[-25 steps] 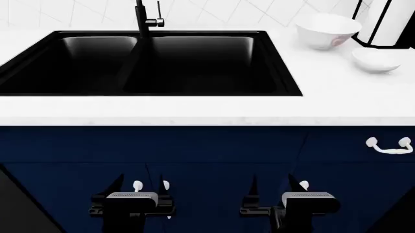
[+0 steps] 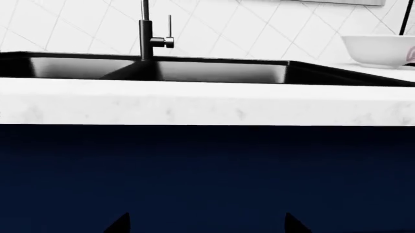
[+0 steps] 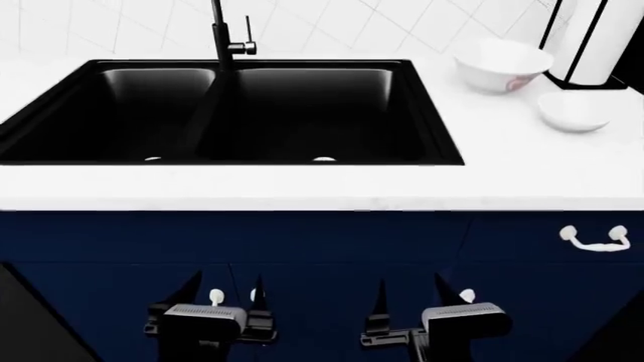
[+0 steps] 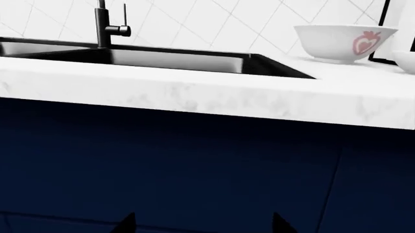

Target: Stack the bowls in the sink.

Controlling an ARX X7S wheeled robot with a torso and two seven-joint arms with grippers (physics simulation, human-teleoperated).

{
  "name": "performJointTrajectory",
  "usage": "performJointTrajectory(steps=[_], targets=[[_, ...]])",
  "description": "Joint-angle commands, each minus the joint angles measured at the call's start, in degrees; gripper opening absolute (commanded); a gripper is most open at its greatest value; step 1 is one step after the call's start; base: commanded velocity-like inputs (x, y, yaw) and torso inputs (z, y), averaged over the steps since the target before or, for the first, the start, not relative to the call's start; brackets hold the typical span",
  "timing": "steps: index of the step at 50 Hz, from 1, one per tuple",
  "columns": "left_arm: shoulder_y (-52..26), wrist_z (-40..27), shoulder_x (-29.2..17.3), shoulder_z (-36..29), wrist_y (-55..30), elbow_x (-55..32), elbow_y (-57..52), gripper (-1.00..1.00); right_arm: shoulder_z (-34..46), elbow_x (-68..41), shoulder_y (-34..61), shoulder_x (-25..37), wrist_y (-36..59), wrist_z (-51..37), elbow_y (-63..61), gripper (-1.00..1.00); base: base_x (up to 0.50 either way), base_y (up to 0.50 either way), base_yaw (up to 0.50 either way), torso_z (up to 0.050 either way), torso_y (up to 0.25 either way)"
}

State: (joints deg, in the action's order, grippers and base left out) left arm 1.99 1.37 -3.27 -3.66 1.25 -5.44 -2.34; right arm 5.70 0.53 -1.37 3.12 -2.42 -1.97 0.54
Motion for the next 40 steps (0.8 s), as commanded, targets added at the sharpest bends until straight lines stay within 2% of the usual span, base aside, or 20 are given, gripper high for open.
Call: performJointTrajectory(steps=[1,6,10,16,21,25,40], targets=[[0.31,-0.66,-1.25,-1.82,-0.57,-0.66,-1.16,1.00,0.55,-3.61,-0.39,0.73,0.72,0.18,-1.03,1.00,0.00,0.00,0.00,0.050,0.000],[0.23,-0.75,-1.71,-2.60,-0.95,-0.81,-1.75,1.00,0.58,-5.71,-0.59,1.25,0.50,0.84,-2.33,1.00,0.00,0.00,0.00,0.050,0.000],[0.25,-0.99,-2.00,-2.89,-0.98,-1.03,-1.97,1.00,1.24,-4.31,-0.28,1.77,4.04,-0.71,-3.72,1.00,0.00,0.00,0.00,0.050,0.000],[0.54,-1.09,-2.16,-3.08,0.46,-2.34,-2.02,1.00,2.90,-1.68,-0.80,3.06,0.58,-1.61,-4.19,1.00,0.00,0.00,0.00,0.050,0.000],[-2.10,-6.07,-1.77,-2.94,-9.23,-0.02,-1.89,1.00,2.52,-4.06,-1.64,3.70,-1.76,-0.80,-5.50,1.00,0.00,0.00,0.00,0.000,0.000],[-1.95,-6.30,-2.21,-3.65,-7.49,0.37,-1.53,1.00,2.52,-5.06,-1.55,3.82,-1.03,-0.85,-5.55,1.00,0.00,-0.07,0.00,0.000,0.000],[-1.82,-6.38,-3.09,-4.68,-8.54,-1.69,-1.58,1.00,3.07,-6.27,-1.94,4.73,-0.76,-1.40,-5.62,1.00,0.00,-0.50,0.00,0.000,0.000]])
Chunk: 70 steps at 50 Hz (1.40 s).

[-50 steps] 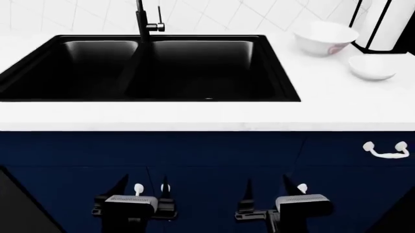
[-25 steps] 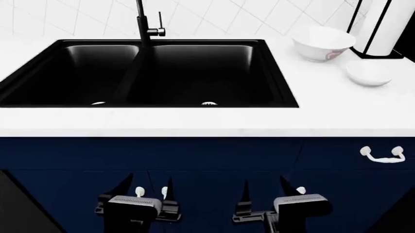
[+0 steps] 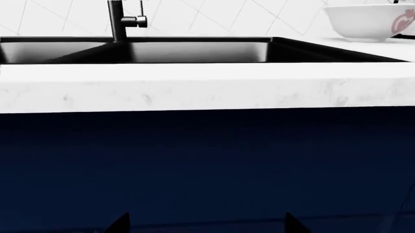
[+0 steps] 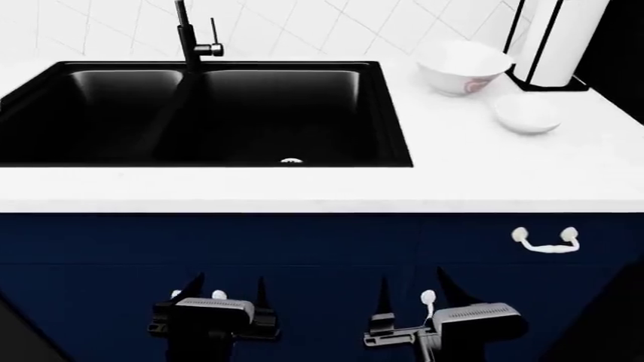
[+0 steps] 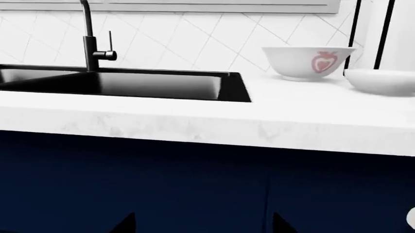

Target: Stack the bowls in the sink.

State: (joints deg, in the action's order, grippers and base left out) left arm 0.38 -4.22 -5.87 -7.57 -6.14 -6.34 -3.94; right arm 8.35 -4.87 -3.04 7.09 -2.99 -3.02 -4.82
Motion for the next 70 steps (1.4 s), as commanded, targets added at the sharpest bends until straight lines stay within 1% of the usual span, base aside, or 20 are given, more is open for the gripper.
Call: performJointTrajectory(steps=[1,10,13,16,18,19,24,27,30,38,43,49,52,53,55,57,58,63,65,70], targets=[[-0.13,-0.84,-0.54,-0.85,-1.13,-0.85,-0.05,1.00,0.47,-0.90,-0.33,0.85,-0.15,-0.38,-0.36,1.00,0.00,-0.50,0.00,0.000,0.000],[0.12,-1.21,-0.93,-1.25,-0.88,-1.64,0.02,1.00,0.99,-1.10,-0.14,1.13,-0.33,-0.82,0.16,1.00,0.00,-0.50,0.00,0.000,0.000],[0.04,-1.08,-1.00,-0.84,-2.65,-3.27,-0.92,1.00,1.33,-0.43,0.23,1.01,0.49,-1.62,0.01,1.00,0.00,-0.21,0.00,0.000,0.000],[-0.29,-0.30,-1.62,0.32,-10.89,-8.25,-4.93,1.00,1.37,-1.27,0.42,0.87,3.85,-2.15,-1.79,1.00,0.00,0.00,0.00,0.000,0.000],[-0.73,-0.95,-2.35,0.73,-15.67,-9.72,-7.44,1.00,1.40,-2.91,0.17,0.94,7.29,-1.92,-3.90,1.00,0.00,0.00,0.00,0.000,0.000],[-1.10,-0.88,-2.83,1.68,-19.74,-12.31,-9.96,1.00,1.23,-5.58,-0.06,1.22,12.32,-1.45,-7.72,1.00,0.00,0.00,0.00,0.000,0.000],[-2.82,-2.51,-6.78,4.54,-33.86,-18.84,-22.14,1.00,1.53,-9.17,0.19,3.41,25.97,-2.74,-22.50,1.00,0.00,0.00,0.00,0.000,0.000],[-5.29,-3.89,-8.94,7.52,-43.65,-24.81,-29.84,1.00,0.35,-13.27,2.83,5.42,37.90,-4.01,-32.64,1.00,0.00,0.00,0.00,0.000,0.000],[-7.18,-4.77,-10.57,9.54,-49.10,-28.47,-34.52,1.00,-1.39,-16.87,5.47,6.19,45.14,-4.77,-36.83,1.00,0.00,0.00,0.00,0.000,0.000],[-13.75,-8.08,-11.90,16.45,-62.36,-38.79,-39.48,1.00,-7.16,-26.86,13.61,8.00,63.59,-7.41,-46.29,1.00,0.00,0.00,0.00,0.000,0.000],[-17.74,-10.13,-12.27,19.17,-67.90,-42.98,-40.70,1.00,-14.09,-35.26,19.74,8.00,75.56,-8.61,-50.66,1.00,0.00,0.00,0.00,0.000,0.000],[-21.88,-13.31,-11.44,23.03,-75.03,-48.78,-41.47,1.00,-21.30,-44.14,29.13,6.89,87.83,-10.33,-51.90,1.00,0.00,0.00,0.00,0.000,0.000],[-24.59,-15.46,-10.93,25.58,-79.16,-52.43,-41.64,1.00,-22.62,-48.51,35.44,7.22,92.72,-12.10,-50.86,1.00,0.00,0.00,0.00,0.000,0.000],[-25.15,-15.90,-10.95,25.92,-79.71,-52.94,-41.66,1.00,-22.34,-49.59,36.07,7.77,92.63,-12.94,-50.59,1.00,0.00,0.00,0.00,0.000,0.000],[-27.46,-17.92,-10.63,28.07,-82.72,-55.91,-40.96,1.00,-21.09,-52.34,39.10,8.49,92.72,-15.50,-48.21,1.00,0.00,0.00,0.00,0.000,0.000],[-29.19,-23.17,-11.76,29.05,-83.61,-62.59,-38.87,1.00,-20.44,-55.82,40.82,9.08,92.64,-17.96,-46.63,1.00,0.00,0.00,0.00,0.000,0.000],[-30.28,-28.26,-12.82,29.45,-83.68,-68.60,-36.30,1.00,-20.37,-59.25,42.14,9.13,92.79,-20.09,-44.44,1.00,0.00,0.00,0.00,0.000,0.000],[-33.92,-44.31,-18.01,27.50,-82.18,-86.91,-29.61,1.00,-18.25,-70.85,48.59,10.64,92.56,-28.59,-37.25,1.00,0.00,0.00,0.00,0.000,0.000],[-35.13,-48.24,-19.78,26.30,-80.81,-91.28,-27.87,1.00,-16.93,-74.40,51.79,11.21,92.44,-31.71,-34.24,1.00,0.00,0.00,0.00,0.000,0.000],[-36.13,-52.71,-22.63,24.12,-78.56,-96.70,-25.16,1.00,-13.40,-78.01,56.39,12.64,91.71,-35.12,-29.38,1.00,0.00,0.00,0.00,0.000,0.000]])
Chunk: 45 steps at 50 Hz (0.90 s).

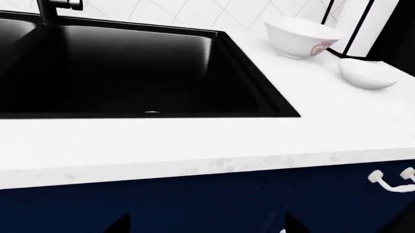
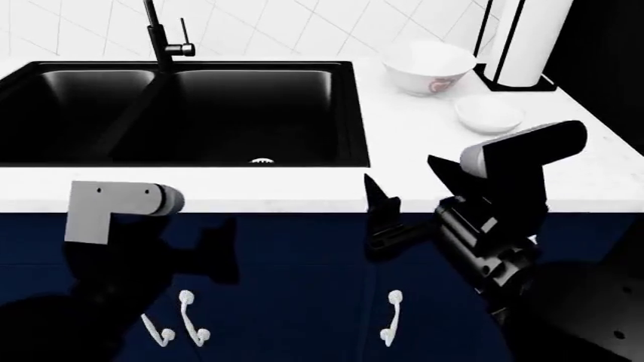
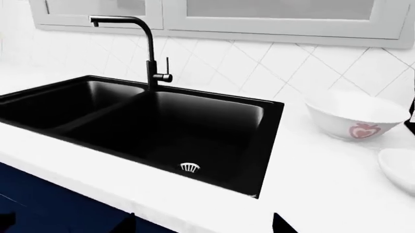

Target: Stack the bowls in the sink.

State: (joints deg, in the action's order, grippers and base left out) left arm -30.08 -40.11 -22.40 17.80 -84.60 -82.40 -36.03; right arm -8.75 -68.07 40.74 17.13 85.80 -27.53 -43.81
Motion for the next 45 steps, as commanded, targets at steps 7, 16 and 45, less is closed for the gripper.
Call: performJointTrajectory(steps=[7,16,45], targets=[[-9.08,-21.84,-9.94,-4.43,3.55,-27.46,10.53,1.00,8.37,-11.50,20.35,3.42,1.06,-9.29,15.21,1.00,0.00,0.00,0.00,0.000,0.000],[-10.73,-23.15,-11.85,-5.62,5.61,-30.17,11.44,1.00,16.17,-1.82,27.93,4.97,-3.81,-1.12,24.13,1.00,0.00,0.00,0.00,0.000,0.000],[-8.70,-22.84,-13.58,-5.24,8.14,-30.97,9.43,1.00,28.35,8.38,37.08,7.76,-10.13,10.06,34.17,1.00,0.17,0.00,0.00,0.000,0.000]])
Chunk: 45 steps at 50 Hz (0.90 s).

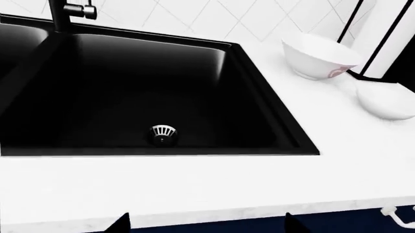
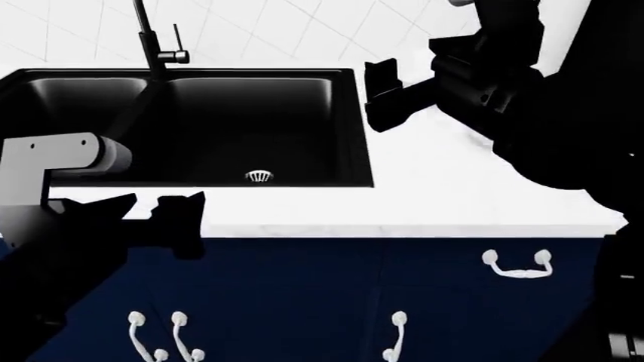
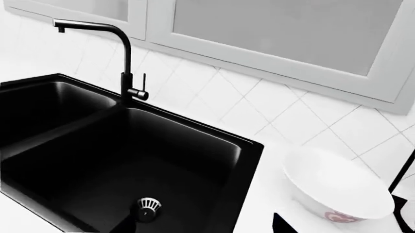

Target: Stack the bowls in the sink.

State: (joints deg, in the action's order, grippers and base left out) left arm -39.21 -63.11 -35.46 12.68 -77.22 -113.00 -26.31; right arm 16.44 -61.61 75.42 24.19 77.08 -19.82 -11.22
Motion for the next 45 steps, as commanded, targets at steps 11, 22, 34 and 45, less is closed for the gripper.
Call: performJointTrajectory(steps=[11,22,34,45], targets=[[0.62,-0.29,-1.20,-0.73,1.73,-1.10,-1.11,1.00,4.75,2.63,2.57,1.84,-2.44,3.19,0.38,1.00,0.50,0.04,0.00,0.000,0.000],[0.50,-0.22,-1.60,-1.45,2.26,-1.01,-1.51,1.00,5.14,2.84,3.15,2.62,-2.88,3.35,0.55,1.00,0.48,0.16,0.00,0.000,0.000],[0.75,-0.32,-2.01,-2.06,3.00,-1.10,-2.01,1.00,4.98,2.47,3.31,2.99,-2.89,2.70,0.43,1.00,0.50,-0.01,0.00,0.000,0.001],[1.25,-0.13,-2.41,-2.15,3.66,-1.12,-2.41,1.00,5.76,2.80,3.57,3.09,-3.54,2.95,0.61,1.00,0.50,-0.05,0.00,0.000,0.001]])
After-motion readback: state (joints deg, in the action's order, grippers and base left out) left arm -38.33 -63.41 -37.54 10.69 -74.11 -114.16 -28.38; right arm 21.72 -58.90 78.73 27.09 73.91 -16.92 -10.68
